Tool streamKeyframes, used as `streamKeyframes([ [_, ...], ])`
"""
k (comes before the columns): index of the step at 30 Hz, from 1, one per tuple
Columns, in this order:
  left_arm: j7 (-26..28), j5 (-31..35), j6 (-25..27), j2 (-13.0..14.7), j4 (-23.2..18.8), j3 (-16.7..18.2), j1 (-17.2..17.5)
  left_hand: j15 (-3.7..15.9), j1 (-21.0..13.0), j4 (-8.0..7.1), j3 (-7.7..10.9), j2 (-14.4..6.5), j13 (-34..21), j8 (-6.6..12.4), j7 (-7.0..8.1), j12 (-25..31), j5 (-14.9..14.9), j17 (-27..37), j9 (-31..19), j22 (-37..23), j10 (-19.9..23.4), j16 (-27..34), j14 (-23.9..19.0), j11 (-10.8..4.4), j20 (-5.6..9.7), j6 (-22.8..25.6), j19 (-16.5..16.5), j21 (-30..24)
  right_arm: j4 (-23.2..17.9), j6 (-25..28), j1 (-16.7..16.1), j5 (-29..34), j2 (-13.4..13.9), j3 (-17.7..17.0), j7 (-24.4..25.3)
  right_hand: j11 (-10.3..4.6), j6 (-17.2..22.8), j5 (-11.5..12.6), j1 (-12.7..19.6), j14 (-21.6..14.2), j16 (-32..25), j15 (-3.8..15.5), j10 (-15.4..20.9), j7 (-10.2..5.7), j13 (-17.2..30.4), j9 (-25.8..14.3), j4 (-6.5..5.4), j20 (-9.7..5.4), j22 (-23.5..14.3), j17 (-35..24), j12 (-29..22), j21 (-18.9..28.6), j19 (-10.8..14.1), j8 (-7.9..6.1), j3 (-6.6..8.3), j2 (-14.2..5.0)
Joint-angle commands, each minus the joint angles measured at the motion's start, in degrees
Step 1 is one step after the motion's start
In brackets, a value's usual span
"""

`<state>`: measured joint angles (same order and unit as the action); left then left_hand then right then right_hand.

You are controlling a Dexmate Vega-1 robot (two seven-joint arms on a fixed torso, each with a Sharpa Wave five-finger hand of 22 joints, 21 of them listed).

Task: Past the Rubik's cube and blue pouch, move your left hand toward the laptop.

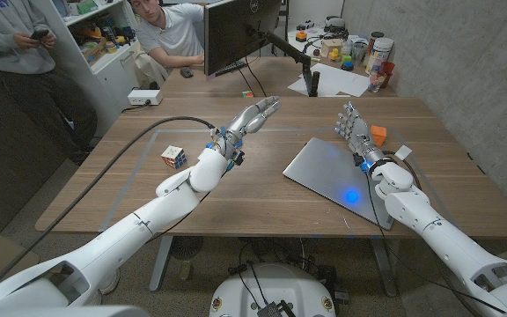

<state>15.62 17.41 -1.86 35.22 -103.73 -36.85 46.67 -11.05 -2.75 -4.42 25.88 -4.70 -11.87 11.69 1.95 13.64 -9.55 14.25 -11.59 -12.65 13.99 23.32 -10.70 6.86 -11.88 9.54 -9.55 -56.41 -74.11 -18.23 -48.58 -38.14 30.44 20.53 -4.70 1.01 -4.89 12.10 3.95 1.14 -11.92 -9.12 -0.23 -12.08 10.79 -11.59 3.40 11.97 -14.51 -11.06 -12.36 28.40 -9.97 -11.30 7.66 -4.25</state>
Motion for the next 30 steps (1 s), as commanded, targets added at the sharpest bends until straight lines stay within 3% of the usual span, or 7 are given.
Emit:
streamKeyframes([
  [1,-2.67,13.29,5.89,-0.33,-3.41,-5.78,-2.17,-0.47,-0.03,-0.04,0.46,-0.89,-0.27,0.41,-0.06,0.2,-0.4,0.3,-0.09,-0.21,0.41,0.3,0.15,0.13,-0.48,0.4,-0.01,-0.23,-1.72,0.08,-0.66,0.36,1.07,-0.36,0.16,0.05,0.34,0.26,-0.21,-0.21,-0.16,-0.43,0.24,-0.25,0.13,-0.12,0.13,0.54,-0.22,-0.08,-0.11,-0.09,-2.26,-0.15,0.26,-0.33],
  [14,-5.39,17.74,5.54,-4.28,1.93,-10.73,-5.56,-0.47,-0.03,-0.04,0.46,-0.89,-0.27,0.41,-0.06,0.2,-0.4,0.3,-0.09,-0.21,0.41,0.3,0.15,0.13,-0.48,0.4,-0.01,-0.23,-5.46,1.16,-2.19,0.55,2.84,-1.03,1.35,-0.71,0.7,0.22,-0.08,-0.05,-0.07,-0.54,0.45,-0.24,0.12,-0.1,0.32,0.57,-0.23,-0.05,-0.16,-0.06,-2.06,-0.23,0.19,-0.06],
  [30,-9.01,23.84,8.11,-9.59,9.64,-17.7,-10.98,-0.47,-0.03,-0.04,0.46,-0.89,-0.27,0.41,-0.06,0.2,-0.4,0.3,-0.09,-0.21,0.41,0.3,0.15,0.13,-0.48,0.4,-0.01,-0.23,-6.28,1.41,-2.66,0.65,3.32,-1.17,1.54,-0.2,1.18,0.17,0.11,-0.03,-0.05,-0.73,0.54,-0.25,0.11,-0.07,0.58,0.57,-0.24,-0.04,-0.16,-0.02,-1.8,-0.3,0.13,0.22],
])
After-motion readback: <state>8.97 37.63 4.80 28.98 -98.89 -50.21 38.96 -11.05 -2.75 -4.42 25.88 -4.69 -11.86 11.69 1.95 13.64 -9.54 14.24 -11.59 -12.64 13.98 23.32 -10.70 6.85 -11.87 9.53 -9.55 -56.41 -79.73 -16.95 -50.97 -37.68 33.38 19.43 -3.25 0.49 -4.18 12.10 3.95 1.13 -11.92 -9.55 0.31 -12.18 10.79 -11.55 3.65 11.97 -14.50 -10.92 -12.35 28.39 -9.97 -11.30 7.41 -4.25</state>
